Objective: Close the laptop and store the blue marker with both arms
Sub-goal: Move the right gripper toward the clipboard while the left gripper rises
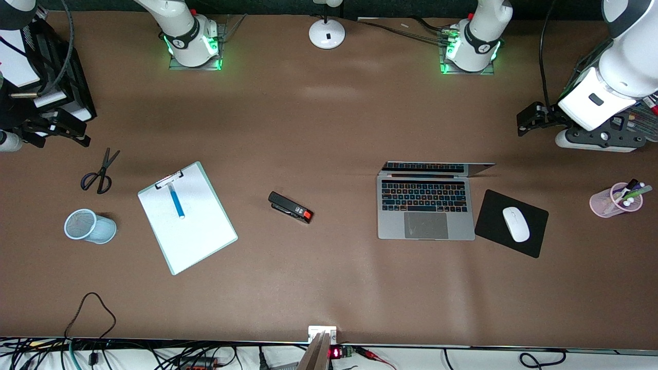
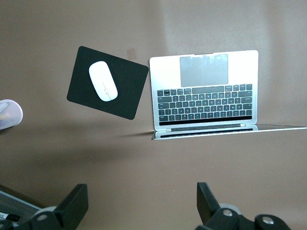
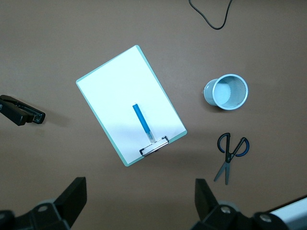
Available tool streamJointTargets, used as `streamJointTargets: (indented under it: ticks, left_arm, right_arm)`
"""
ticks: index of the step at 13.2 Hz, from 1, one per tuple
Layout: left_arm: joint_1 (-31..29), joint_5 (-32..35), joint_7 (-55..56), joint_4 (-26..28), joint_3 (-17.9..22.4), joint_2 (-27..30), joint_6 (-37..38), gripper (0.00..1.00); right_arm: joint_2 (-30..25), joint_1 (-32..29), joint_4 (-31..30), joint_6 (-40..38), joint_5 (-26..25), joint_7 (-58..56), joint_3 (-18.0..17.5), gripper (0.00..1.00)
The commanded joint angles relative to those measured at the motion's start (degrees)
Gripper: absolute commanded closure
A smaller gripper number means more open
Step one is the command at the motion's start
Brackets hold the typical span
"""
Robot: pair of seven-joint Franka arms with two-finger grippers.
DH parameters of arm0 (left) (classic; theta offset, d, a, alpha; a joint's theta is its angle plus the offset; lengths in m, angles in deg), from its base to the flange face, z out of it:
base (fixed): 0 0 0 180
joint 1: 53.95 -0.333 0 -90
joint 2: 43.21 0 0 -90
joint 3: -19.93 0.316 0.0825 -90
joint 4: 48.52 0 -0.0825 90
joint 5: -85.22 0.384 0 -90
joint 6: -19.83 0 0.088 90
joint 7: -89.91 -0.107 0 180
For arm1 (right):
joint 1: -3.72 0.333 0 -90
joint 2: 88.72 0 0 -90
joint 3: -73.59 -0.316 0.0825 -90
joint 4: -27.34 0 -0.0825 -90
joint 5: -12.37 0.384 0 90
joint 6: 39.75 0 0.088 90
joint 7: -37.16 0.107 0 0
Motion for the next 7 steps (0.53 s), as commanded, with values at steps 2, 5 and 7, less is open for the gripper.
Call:
streamJointTargets:
  ticks: [2,5,7]
  left_arm:
    - [0.1,1.5,0.1,-0.9,-0.1,-0.1,1.0,0.0]
    - [0.3,1.5,0.1,-0.9,-0.2,-0.1,1.0,0.0]
    - [0.3,1.6,0.1,-0.9,-0.2,-0.2,0.9,0.0]
  right_arm:
    - [-0.9,0.0,-0.7,-0.3,0.1,-0.4,-0.1,0.0]
    - [-0.5,-0.4,-0.7,0.1,0.2,-0.5,0.0,0.0]
    - [0.8,-0.3,-0.1,0.6,0.5,-0.4,0.0,0.0]
